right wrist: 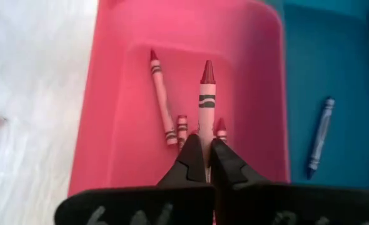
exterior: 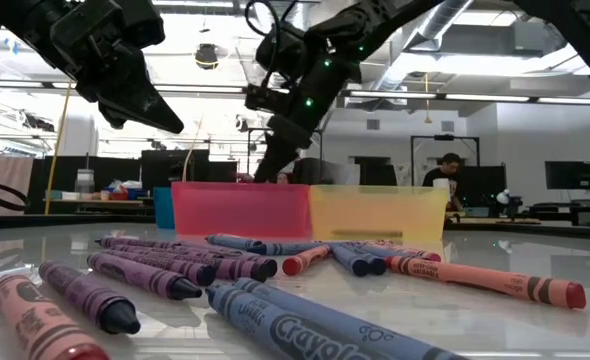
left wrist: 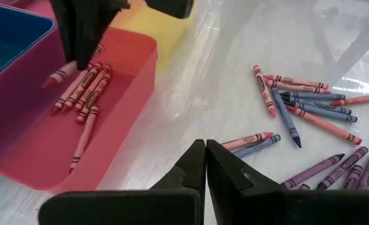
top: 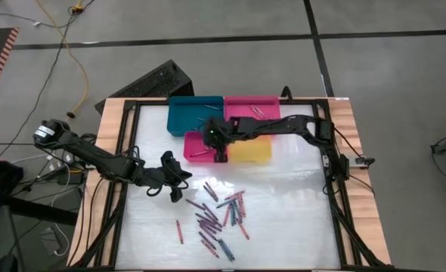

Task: Sort crayons
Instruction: Put the red crayon into the red bin

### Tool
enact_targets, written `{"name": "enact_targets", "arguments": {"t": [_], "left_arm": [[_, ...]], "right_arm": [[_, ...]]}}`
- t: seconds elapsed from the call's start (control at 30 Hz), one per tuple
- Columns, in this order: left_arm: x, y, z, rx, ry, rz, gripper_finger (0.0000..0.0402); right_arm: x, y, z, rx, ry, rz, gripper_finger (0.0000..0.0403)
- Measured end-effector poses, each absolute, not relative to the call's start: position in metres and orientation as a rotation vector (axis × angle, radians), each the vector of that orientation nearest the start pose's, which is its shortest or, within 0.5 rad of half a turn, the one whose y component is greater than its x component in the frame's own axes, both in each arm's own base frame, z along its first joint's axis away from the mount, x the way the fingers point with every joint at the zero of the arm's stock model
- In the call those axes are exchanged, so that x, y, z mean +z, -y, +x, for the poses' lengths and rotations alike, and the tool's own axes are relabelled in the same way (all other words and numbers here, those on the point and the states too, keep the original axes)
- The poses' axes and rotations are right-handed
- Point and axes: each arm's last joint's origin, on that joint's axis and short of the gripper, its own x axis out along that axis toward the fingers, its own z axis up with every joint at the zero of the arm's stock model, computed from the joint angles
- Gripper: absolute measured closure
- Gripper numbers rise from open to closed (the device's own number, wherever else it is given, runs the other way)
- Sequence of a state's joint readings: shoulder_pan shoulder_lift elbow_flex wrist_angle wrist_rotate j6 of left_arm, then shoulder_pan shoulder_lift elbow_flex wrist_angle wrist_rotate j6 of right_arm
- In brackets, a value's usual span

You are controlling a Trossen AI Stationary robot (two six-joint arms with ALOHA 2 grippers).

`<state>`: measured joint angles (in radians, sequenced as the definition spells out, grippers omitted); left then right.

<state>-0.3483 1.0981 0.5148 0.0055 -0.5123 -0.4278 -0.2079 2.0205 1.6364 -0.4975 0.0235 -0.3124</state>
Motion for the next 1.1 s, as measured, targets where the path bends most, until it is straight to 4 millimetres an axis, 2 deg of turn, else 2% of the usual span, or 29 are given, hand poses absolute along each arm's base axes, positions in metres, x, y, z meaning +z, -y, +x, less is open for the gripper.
{"name": "enact_targets", "arguments": {"t": [0.27, 0.67, 1.1], "left_arm": [[0.203, 0.06, 0.207, 0.267, -0.479, -0.175, 0.0401], [0.203, 0.06, 0.207, 0.267, -0.479, -0.176, 0.0401], [0.203, 0.06, 0.207, 0.267, -0.479, -0.176, 0.0401]], "right_arm": [[0.218, 0.098, 0.433, -0.098, -0.898, -0.189, 0.0399], [0.217, 0.101, 0.432, -0.11, -0.893, -0.178, 0.0391], [0.218, 0.101, 0.433, -0.11, -0.887, -0.179, 0.0348]]}}
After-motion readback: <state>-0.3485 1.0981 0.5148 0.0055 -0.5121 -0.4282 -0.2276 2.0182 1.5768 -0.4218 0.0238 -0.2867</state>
